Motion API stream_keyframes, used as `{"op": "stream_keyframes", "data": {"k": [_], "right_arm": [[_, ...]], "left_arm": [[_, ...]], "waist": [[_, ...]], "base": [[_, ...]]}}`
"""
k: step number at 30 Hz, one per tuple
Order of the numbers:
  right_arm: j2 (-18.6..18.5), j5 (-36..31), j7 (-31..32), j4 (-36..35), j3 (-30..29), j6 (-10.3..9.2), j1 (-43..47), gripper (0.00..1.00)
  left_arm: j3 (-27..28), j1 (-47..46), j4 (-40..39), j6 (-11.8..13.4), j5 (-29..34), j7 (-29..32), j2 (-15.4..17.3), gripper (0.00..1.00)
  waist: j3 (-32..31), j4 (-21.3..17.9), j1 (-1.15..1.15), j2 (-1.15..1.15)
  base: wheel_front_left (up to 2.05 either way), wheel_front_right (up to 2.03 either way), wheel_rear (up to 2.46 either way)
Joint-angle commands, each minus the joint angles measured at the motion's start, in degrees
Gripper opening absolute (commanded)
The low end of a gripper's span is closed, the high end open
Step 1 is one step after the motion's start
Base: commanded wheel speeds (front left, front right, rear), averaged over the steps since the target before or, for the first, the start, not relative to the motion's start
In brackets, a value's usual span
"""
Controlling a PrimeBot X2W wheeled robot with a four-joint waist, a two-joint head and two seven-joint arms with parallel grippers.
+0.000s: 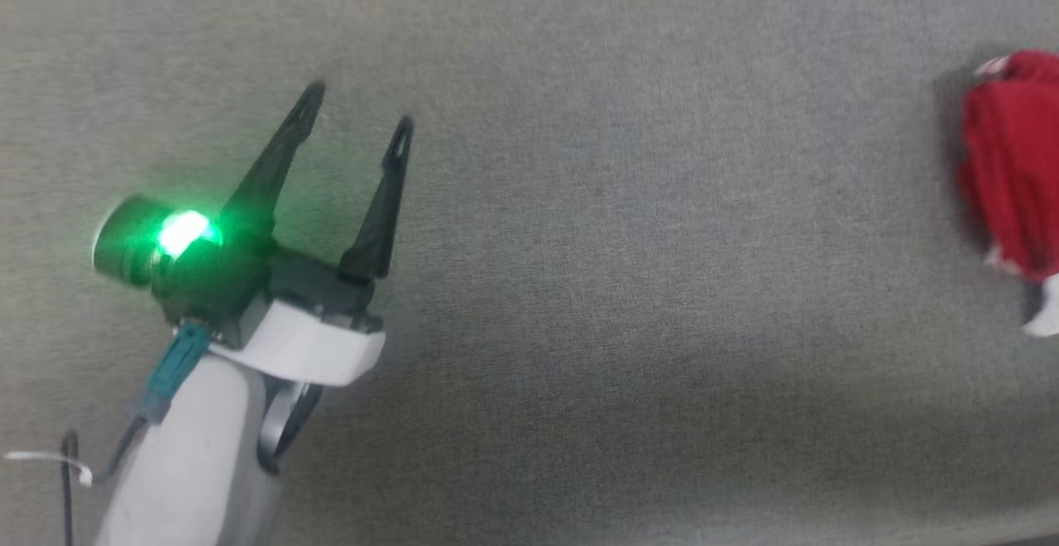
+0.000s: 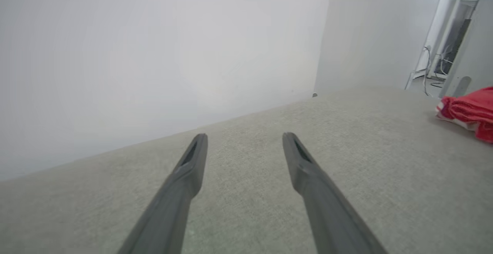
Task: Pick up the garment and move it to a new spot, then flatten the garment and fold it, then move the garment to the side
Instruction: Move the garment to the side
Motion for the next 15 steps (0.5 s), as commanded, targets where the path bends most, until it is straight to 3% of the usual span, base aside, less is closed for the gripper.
{"op": "stream_keyframes", "data": {"k": [1, 15], "right_arm": [[-0.56, -0.94, -1.48, 2.29, -0.73, -0.11, -2.03, 0.00], [-0.20, -8.94, -12.45, 19.30, -0.19, -0.11, -15.91, 0.00]], "left_arm": [[-0.90, -2.64, -0.33, -0.07, 0.39, -0.26, 0.98, 1.00], [-5.54, -11.63, -3.59, -0.07, 0.56, -0.26, 5.72, 1.00]], "waist": [[2.78, -1.33, 0.00, 0.00], [8.86, -3.18, 0.00, 0.00]], "base": [[0.00, 0.00, 0.00], [0.00, 0.00, 0.00]]}}
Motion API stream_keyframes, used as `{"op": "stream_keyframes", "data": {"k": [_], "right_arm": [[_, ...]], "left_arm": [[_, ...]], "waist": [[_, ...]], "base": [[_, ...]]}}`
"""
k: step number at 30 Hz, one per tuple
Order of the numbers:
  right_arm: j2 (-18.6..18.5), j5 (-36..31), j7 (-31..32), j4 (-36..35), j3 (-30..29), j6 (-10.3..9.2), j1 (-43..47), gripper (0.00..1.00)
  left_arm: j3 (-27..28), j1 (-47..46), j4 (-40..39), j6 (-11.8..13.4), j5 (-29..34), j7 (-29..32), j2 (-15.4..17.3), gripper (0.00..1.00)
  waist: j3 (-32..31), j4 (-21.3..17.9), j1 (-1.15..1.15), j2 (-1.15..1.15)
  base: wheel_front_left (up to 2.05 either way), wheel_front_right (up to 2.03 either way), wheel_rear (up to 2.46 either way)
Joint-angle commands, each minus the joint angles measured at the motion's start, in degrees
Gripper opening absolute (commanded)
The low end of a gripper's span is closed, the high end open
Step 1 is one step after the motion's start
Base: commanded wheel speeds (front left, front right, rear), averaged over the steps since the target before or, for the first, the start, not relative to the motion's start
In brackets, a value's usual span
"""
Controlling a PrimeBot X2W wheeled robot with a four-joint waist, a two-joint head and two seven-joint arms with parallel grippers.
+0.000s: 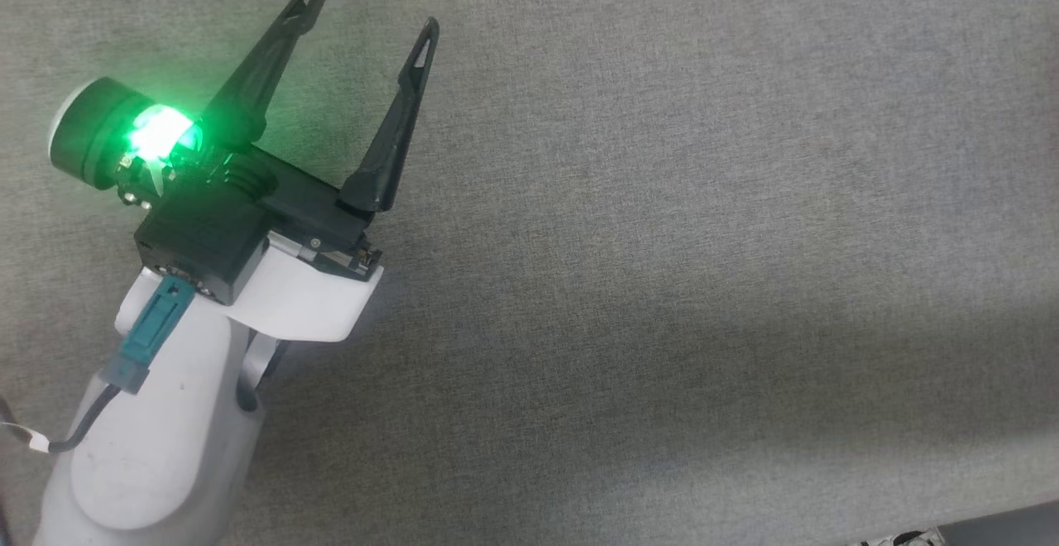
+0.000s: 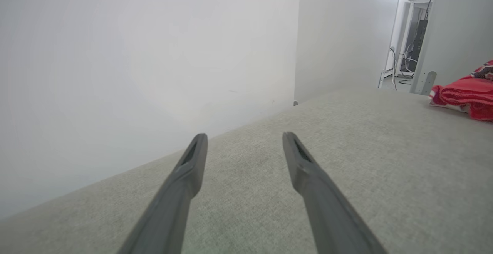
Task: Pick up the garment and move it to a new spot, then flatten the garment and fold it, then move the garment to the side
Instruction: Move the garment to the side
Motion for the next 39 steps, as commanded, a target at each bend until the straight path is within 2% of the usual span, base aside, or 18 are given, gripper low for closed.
{"op": "stream_keyframes", "data": {"k": [1, 10, 19, 20, 21, 29, 39], "right_arm": [[0.09, -1.23, -1.65, 2.06, 0.27, -0.12, -2.29, 0.00], [2.05, -2.03, -6.07, 9.15, 4.22, -0.11, -8.29, 0.00], [1.91, -3.36, -10.33, 14.65, 8.53, -0.11, -11.47, 0.01], [1.86, -3.71, -10.94, 15.20, 8.94, -0.11, -11.79, 0.41], [1.86, -3.93, -11.68, 15.99, 9.13, -0.11, -12.27, 1.00], [0.63, -4.27, -15.58, 18.11, 10.88, -0.11, -14.39, 1.00], [1.72, -2.55, -19.60, 9.78, 17.25, -0.11, -11.03, 1.00]], "left_arm": [[-0.38, -1.22, -0.61, -0.07, 0.24, -0.26, 0.62, 1.00], [-1.30, -2.25, -1.62, -0.07, 1.09, -0.26, 2.09, 1.00], [-0.83, -2.25, -1.15, -0.07, 2.05, -0.26, 1.97, 1.00], [-0.66, -2.27, -1.00, -0.07, 2.27, -0.26, 1.94, 1.00], [-0.65, -2.27, -0.86, -0.07, 2.38, -0.26, 1.88, 1.00], [0.33, -0.48, 0.35, -0.06, 1.91, -0.26, 0.03, 1.00], [3.34, 4.09, 3.50, 0.05, 2.00, -0.26, -3.27, 1.00]], "waist": [[0.74, -0.20, 0.00, 0.00], [2.01, -0.29, 0.00, 0.00], [2.63, -0.34, 0.00, 0.00], [2.59, -0.35, 0.00, 0.00], [2.52, -0.35, 0.00, 0.00], [-0.76, 0.67, 0.00, 0.00], [-7.52, 4.35, 0.00, 0.00]], "base": [[0.00, 0.00, 0.00], [0.00, 0.00, 0.00], [0.00, 0.00, 0.00], [0.00, 0.00, 0.00], [0.00, 0.00, 0.00], [0.00, 0.00, 0.00], [0.00, 0.00, 0.00]]}}
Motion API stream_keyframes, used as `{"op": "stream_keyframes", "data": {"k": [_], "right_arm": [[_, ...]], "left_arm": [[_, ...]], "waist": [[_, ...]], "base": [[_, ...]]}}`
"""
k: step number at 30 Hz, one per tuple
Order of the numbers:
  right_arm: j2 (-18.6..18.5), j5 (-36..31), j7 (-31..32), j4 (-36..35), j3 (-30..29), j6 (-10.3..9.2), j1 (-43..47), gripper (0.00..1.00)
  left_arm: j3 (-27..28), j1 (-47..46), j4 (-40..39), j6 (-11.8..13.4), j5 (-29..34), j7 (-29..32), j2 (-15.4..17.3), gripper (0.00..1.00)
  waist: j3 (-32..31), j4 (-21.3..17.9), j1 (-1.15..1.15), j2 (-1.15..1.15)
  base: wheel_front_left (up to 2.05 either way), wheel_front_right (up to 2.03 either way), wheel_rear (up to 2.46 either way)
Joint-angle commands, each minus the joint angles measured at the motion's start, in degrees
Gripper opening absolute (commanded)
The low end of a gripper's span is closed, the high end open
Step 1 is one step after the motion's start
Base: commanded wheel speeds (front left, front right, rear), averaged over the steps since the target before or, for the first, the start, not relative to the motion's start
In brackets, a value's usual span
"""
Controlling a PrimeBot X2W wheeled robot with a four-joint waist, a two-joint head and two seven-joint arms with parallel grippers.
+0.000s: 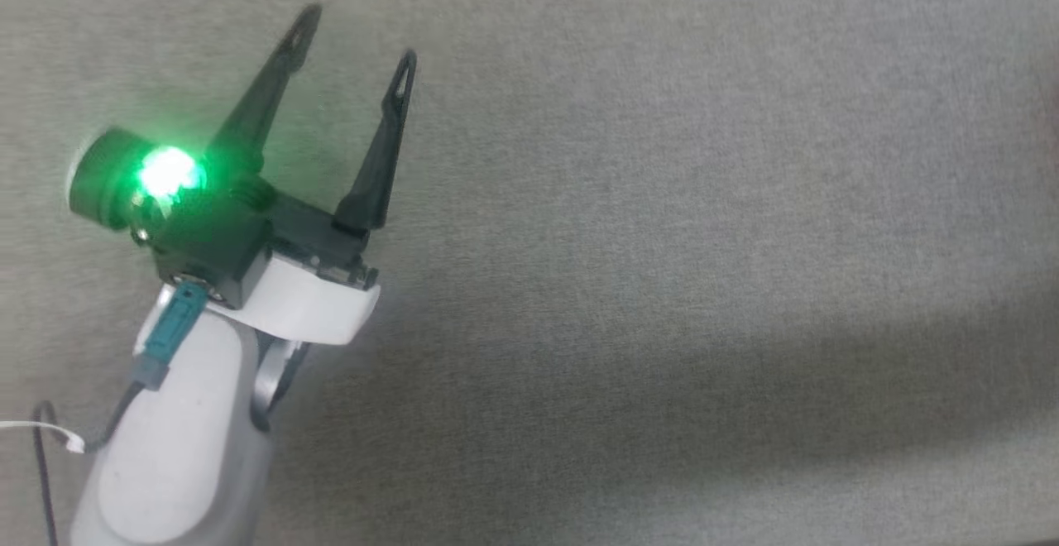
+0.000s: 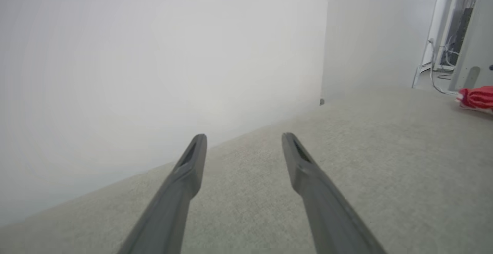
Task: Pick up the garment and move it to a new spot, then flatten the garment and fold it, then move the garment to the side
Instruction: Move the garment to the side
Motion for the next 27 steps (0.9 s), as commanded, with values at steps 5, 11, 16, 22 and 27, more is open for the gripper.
{"op": "stream_keyframes", "data": {"k": [5, 11, 16, 22, 27], "right_arm": [[0.91, 1.02, -1.48, -5.07, 2.61, -0.11, 3.58, 1.00], [2.10, 1.19, -1.92, -10.87, 3.85, -0.11, 7.97, 1.00], [3.51, 0.33, -2.64, -15.21, 3.85, -0.11, 11.65, 1.00], [7.13, -1.78, -4.56, -23.17, 1.31, -0.11, 19.63, 1.00], [10.76, -4.26, -5.92, -29.49, -1.67, -0.11, 26.11, 1.00]], "left_arm": [[0.23, 3.98, 2.55, 0.00, 0.79, -0.26, -1.23, 1.00], [0.77, 7.19, 4.01, -0.04, 0.88, -0.26, -2.37, 1.00], [1.94, 9.37, 5.00, -0.04, 0.77, -0.26, -3.37, 1.00], [4.95, 13.51, 6.21, -0.01, 0.71, -0.26, -4.04, 1.00], [7.67, 17.02, 7.28, -0.03, 0.00, -0.26, -4.17, 1.00]], "waist": [[-6.16, 3.94, 0.00, 0.00], [-10.68, 6.56, 0.00, 0.00], [-13.76, 8.11, 0.00, 0.00], [-18.74, 10.00, 0.00, 0.00], [-21.62, 10.78, 0.00, 0.00]], "base": [[0.00, 0.00, 0.00], [0.00, 0.00, 0.00], [0.00, 0.00, 0.00], [0.00, 0.00, 0.00], [0.00, 0.00, 0.00]]}}
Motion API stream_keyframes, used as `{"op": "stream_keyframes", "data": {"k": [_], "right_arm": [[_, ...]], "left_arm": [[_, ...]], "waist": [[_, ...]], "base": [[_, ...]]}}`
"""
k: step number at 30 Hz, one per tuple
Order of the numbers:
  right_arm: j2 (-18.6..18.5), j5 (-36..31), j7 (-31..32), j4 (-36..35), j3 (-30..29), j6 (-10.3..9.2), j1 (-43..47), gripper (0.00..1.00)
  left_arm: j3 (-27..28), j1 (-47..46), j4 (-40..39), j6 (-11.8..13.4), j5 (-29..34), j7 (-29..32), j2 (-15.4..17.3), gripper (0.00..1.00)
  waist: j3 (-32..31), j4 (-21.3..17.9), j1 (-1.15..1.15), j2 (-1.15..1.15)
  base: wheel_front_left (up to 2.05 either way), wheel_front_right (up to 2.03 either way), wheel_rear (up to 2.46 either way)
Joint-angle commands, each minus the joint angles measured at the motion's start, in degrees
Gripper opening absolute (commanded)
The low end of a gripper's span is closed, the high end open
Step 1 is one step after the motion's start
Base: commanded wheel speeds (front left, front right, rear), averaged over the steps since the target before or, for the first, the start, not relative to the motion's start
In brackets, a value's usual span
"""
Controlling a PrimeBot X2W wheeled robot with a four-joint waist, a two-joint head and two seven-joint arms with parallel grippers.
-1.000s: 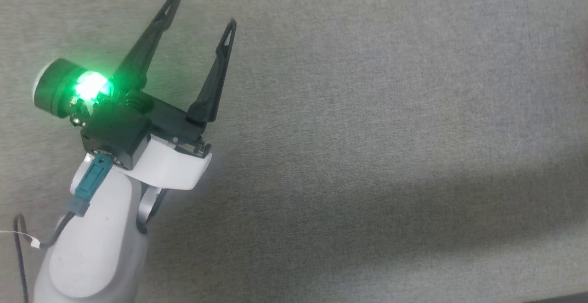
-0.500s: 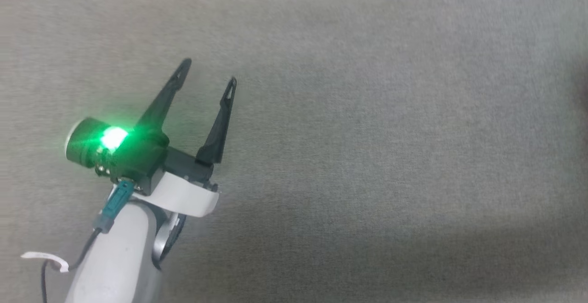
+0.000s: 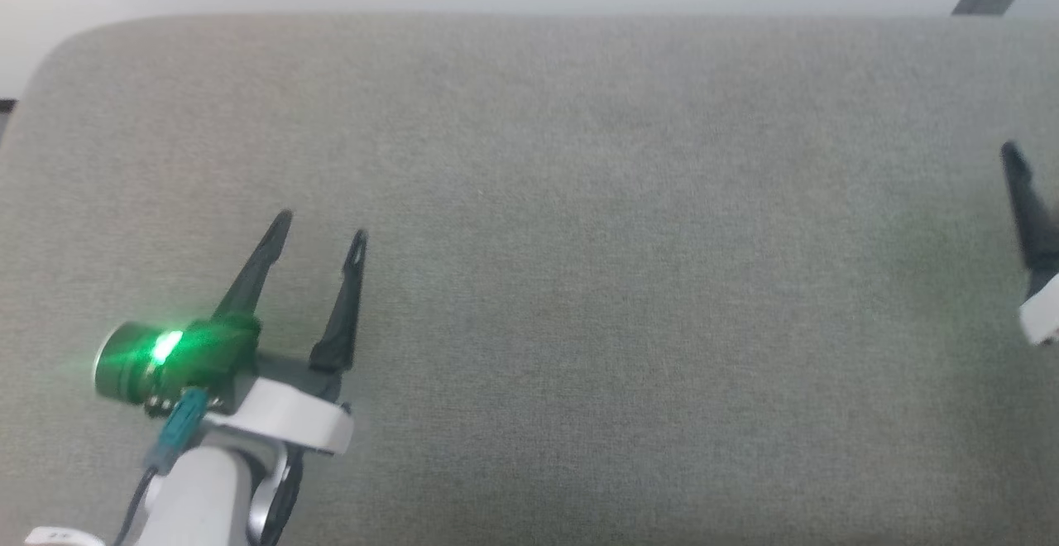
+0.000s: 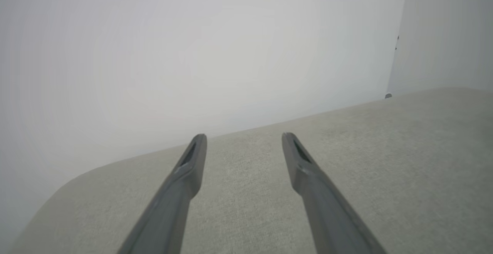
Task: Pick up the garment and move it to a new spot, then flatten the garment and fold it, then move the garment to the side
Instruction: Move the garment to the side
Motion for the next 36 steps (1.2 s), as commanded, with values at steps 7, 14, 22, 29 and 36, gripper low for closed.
{"op": "stream_keyframes", "data": {"k": [7, 14, 22, 29, 36], "right_arm": [[4.79, -2.42, -0.97, -4.57, -4.00, -0.11, 7.93, 1.00], [9.20, -3.75, -2.28, -8.07, -7.65, -0.11, 15.03, 1.00], [13.81, -6.64, -3.08, -11.72, -12.00, -0.11, 22.49, 1.00], [17.18, -7.44, -3.23, -15.10, -14.15, -0.11, 27.48, 1.00], [18.74, -7.23, -2.21, -17.63, -14.63, -0.11, 30.30, 1.00]], "left_arm": [[3.93, 5.06, 1.46, -0.05, -1.94, -0.26, -1.71, 1.00], [6.45, 8.74, 3.46, -0.06, -4.00, -0.26, -3.11, 1.00], [8.18, 12.54, 3.52, -0.07, -4.59, -0.26, -3.78, 1.00], [9.52, 16.12, 2.23, -0.07, -5.65, -0.26, -4.78, 1.00], [10.30, 18.18, 1.31, -0.07, -5.76, -0.26, -5.29, 1.00]], "waist": [[-3.87, 1.55, 0.00, 0.00], [-7.37, 3.16, 0.00, 0.00], [-10.52, 3.61, 0.00, 0.00], [-12.85, 2.83, 0.00, 0.00], [-13.74, 2.47, 0.00, 0.00]], "base": [[0.00, 0.00, 0.00], [0.00, 0.00, 0.00], [0.00, 0.00, 0.00], [0.00, 0.00, 0.00], [0.00, 0.00, 0.00]]}}
